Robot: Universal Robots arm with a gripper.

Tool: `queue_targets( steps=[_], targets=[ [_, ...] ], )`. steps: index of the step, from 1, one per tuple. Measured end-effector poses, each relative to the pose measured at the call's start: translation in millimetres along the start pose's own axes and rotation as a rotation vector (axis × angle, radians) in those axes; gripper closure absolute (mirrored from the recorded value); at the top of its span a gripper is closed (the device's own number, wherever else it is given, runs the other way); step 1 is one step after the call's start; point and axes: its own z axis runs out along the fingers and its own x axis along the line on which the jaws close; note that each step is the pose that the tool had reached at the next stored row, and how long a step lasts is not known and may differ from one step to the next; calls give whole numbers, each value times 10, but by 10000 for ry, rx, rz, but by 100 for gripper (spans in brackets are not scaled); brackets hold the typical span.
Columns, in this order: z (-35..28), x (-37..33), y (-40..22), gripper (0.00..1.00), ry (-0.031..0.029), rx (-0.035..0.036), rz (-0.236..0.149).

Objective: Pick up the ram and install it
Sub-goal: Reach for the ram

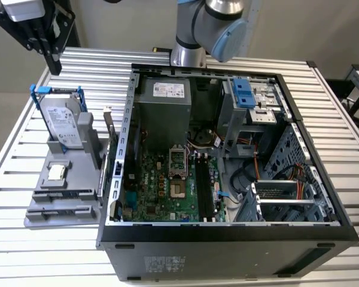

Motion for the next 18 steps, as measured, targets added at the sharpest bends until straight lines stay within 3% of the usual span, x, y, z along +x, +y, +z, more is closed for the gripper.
queue_targets(
  steps=[18],
  targets=[
    [-1,323,4,100,14,-5,-295]
  ],
)
